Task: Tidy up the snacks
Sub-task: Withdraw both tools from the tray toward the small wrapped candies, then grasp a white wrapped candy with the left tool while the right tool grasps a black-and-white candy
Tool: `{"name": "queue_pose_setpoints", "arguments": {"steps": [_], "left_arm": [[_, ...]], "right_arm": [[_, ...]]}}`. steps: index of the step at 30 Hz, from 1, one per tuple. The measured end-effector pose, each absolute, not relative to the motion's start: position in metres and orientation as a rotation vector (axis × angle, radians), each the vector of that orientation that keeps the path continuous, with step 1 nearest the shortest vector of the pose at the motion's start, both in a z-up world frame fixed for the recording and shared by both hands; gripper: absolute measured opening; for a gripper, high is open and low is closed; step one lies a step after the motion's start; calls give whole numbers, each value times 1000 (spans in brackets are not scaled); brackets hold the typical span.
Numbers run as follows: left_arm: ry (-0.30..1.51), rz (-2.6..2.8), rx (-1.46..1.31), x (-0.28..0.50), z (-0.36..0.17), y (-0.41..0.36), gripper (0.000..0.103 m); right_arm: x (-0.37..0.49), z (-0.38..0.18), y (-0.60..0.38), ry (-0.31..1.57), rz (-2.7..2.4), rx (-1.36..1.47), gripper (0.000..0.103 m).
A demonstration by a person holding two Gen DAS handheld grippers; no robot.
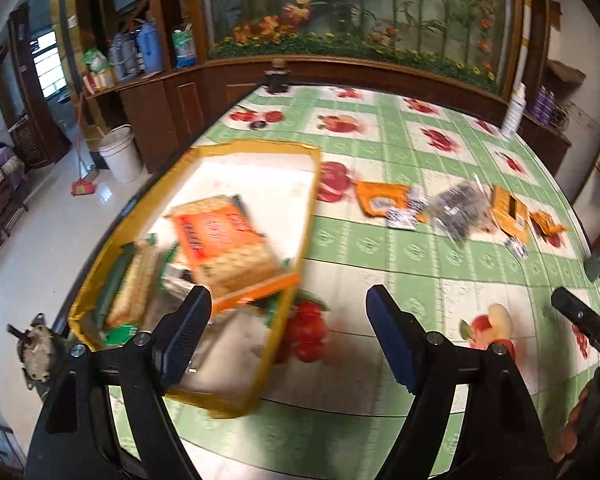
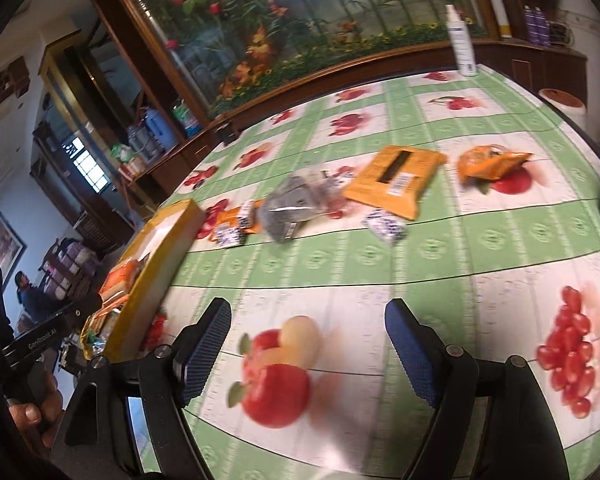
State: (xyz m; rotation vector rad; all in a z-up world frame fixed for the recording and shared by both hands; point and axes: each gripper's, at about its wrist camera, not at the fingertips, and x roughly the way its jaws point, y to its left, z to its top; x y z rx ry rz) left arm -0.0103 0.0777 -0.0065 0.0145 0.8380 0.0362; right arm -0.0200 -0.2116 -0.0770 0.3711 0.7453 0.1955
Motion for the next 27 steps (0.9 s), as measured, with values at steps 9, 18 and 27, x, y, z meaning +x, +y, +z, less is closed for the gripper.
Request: {"name": "queue_pose_setpoints", "arguments": {"steps": [9,18,27], "left_arm": [[881,-54,38,6,-18,39,80],[946,-125,16,63,-33,18,80],[991,-152,-2,108,-53,5,80]], "right_arm": [[-13,-78,-236,732,167,360,80],[26,-85,-232,773,201,308,65],[65,-90,-236,801,177,270,65]]}}
